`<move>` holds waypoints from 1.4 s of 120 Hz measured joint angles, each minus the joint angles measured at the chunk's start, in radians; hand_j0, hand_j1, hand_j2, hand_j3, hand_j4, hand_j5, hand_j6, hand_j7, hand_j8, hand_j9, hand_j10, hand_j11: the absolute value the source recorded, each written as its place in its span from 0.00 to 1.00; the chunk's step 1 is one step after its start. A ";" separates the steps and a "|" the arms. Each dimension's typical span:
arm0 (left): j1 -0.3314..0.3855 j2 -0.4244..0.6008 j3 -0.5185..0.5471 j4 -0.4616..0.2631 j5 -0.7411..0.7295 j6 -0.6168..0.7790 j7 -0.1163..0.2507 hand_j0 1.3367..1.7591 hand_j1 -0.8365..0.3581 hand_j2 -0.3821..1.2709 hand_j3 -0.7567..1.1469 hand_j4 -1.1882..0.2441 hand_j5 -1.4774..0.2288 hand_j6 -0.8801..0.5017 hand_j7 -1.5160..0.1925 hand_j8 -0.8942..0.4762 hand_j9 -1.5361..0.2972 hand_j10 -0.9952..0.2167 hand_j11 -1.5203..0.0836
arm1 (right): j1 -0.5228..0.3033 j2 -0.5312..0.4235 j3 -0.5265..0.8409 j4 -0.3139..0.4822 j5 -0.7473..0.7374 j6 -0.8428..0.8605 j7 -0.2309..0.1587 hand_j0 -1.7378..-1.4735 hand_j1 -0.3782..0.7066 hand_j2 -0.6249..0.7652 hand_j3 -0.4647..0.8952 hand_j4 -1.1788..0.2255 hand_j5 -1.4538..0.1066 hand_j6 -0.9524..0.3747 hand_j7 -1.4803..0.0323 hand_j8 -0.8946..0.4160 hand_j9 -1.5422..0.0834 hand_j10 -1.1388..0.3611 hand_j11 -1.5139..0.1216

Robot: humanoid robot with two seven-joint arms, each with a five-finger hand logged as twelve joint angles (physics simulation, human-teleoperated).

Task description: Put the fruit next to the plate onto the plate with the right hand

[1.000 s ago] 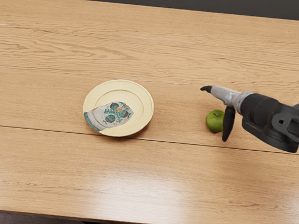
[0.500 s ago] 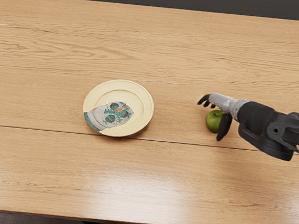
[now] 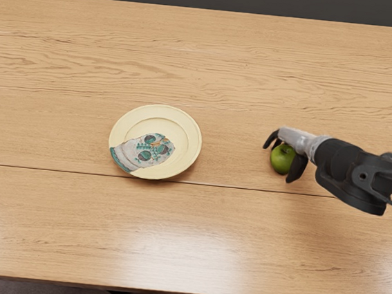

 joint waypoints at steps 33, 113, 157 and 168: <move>0.000 0.000 0.000 0.000 0.000 0.000 0.000 0.76 0.99 0.23 0.40 0.83 0.87 0.64 0.89 0.65 0.84 0.82 0.95 | -0.013 -0.001 0.004 -0.003 0.001 0.002 0.000 0.33 0.55 0.46 0.34 0.41 0.45 0.44 0.48 0.42 0.48 0.38 0.46; 0.000 0.000 0.000 0.000 0.000 0.000 0.000 0.76 0.99 0.23 0.40 0.83 0.87 0.64 0.89 0.65 0.84 0.82 0.95 | 0.080 0.143 0.069 -0.023 0.014 0.012 -0.001 0.34 0.61 0.61 0.34 0.39 0.31 0.46 0.37 0.47 0.36 0.41 0.35; 0.001 0.000 0.000 0.000 0.000 0.000 0.000 0.76 0.99 0.23 0.40 0.83 0.87 0.64 0.89 0.65 0.84 0.82 0.95 | 0.166 0.322 0.107 -0.021 0.017 0.013 -0.001 0.33 0.62 0.62 0.34 0.40 0.30 0.47 0.36 0.48 0.35 0.42 0.34; 0.000 0.000 0.000 0.000 0.000 0.000 0.000 0.76 0.99 0.23 0.40 0.83 0.87 0.64 0.89 0.65 0.84 0.82 0.95 | 0.168 0.361 0.106 -0.023 0.017 0.013 -0.001 0.33 0.61 0.61 0.34 0.40 0.30 0.47 0.36 0.48 0.35 0.42 0.34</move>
